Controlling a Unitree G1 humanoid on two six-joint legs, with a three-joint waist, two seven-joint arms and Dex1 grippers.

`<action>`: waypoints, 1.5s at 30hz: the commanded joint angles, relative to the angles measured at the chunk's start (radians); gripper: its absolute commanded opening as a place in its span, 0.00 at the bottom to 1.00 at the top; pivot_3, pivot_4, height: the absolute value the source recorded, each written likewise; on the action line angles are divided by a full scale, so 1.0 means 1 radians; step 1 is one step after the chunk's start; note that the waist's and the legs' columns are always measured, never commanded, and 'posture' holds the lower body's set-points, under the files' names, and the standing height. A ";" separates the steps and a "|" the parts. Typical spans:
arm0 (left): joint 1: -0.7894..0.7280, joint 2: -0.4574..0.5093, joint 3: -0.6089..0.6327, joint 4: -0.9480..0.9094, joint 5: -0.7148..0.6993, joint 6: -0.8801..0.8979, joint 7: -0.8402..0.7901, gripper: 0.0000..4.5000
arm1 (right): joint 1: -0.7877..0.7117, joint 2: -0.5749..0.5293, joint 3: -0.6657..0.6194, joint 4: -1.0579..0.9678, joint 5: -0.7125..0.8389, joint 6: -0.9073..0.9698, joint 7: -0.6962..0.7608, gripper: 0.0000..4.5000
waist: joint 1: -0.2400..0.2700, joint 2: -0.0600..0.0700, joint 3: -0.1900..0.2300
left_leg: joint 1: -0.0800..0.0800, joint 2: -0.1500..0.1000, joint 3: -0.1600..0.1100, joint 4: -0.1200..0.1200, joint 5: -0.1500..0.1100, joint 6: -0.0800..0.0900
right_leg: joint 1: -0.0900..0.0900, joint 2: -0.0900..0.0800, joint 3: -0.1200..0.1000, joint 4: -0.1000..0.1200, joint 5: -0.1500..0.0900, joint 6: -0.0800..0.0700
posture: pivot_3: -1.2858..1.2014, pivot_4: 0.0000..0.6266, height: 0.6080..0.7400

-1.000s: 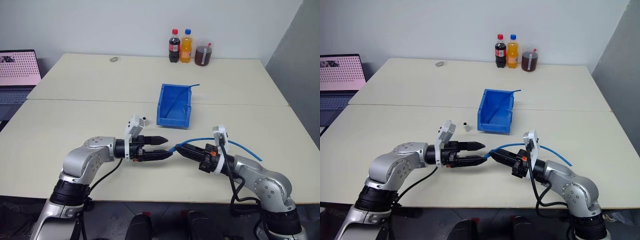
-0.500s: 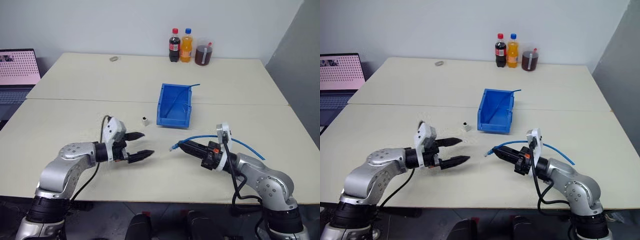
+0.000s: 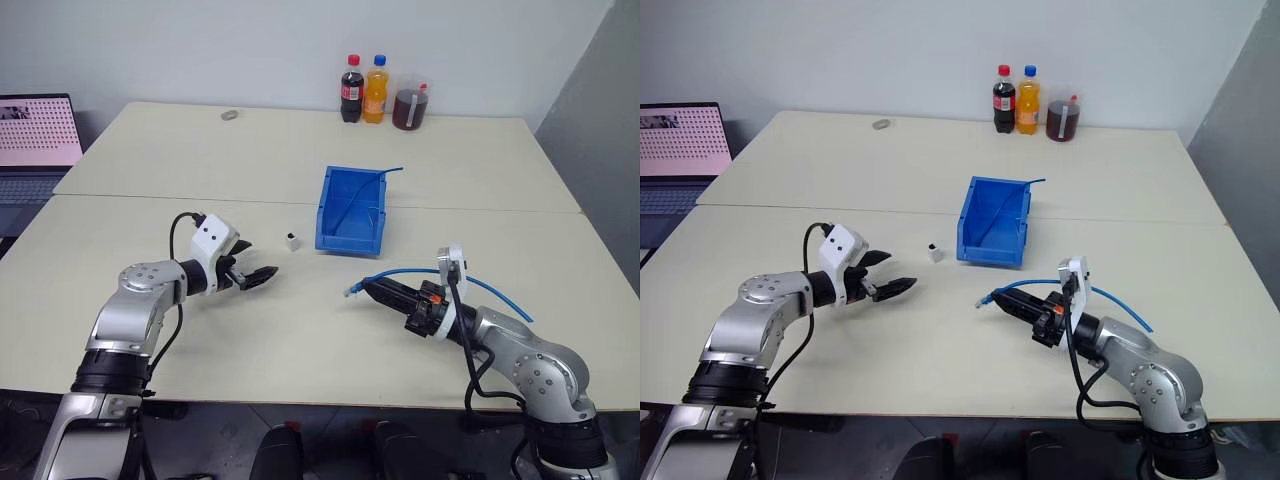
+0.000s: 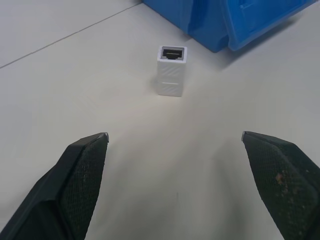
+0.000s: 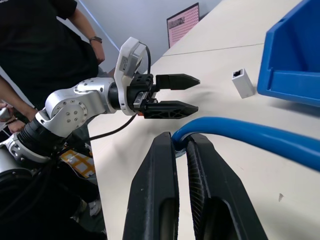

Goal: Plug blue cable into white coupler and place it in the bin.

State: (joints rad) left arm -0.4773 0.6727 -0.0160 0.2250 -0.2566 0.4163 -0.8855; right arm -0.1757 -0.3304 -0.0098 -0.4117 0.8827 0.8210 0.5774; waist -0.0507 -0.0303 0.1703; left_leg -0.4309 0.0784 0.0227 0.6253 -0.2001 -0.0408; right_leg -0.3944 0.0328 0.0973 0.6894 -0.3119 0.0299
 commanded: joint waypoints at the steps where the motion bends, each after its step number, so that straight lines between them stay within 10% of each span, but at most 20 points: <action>1: -0.054 -0.018 -0.025 0.060 0.039 -0.067 -0.016 1.00 | 0.003 0.003 -0.011 -0.045 0.006 -0.022 -0.013 0.00 | 0.001 0.000 0.000 | 0.000 0.000 0.000 0.000 0.000 0.000 | 0.000 0.000 0.000 0.000 0.000 0.000 | 0.52 0.24 1.00; 37: -0.435 -0.182 -0.070 0.722 0.192 -0.403 -0.069 1.00 | -0.020 0.005 0.021 -0.031 -0.013 -0.052 -0.026 0.00 | 0.017 0.000 0.000 | -0.002 -0.001 0.000 0.003 0.000 0.000 | -0.001 0.001 0.000 0.004 0.001 0.000 | 0.52 0.24 1.00; 45: -0.505 -0.221 -0.071 0.876 0.235 -0.464 -0.074 0.64 | -0.006 0.005 0.025 -0.047 -0.017 -0.054 -0.035 0.00 | 0.017 0.000 0.000 | -0.002 -0.001 -0.001 0.003 0.000 0.000 | -0.002 0.001 0.000 0.005 0.001 0.000 | 0.52 0.24 1.00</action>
State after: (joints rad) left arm -0.9501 0.4537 -0.0924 1.0877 -0.0342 -0.0199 -0.9546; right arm -0.1818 -0.3288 0.0227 -0.4249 0.8640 0.7892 0.5426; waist -0.0335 -0.0308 0.1704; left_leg -0.4327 0.0771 0.0221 0.6284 -0.2000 -0.0408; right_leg -0.3961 0.0337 0.0968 0.6943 -0.3111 0.0300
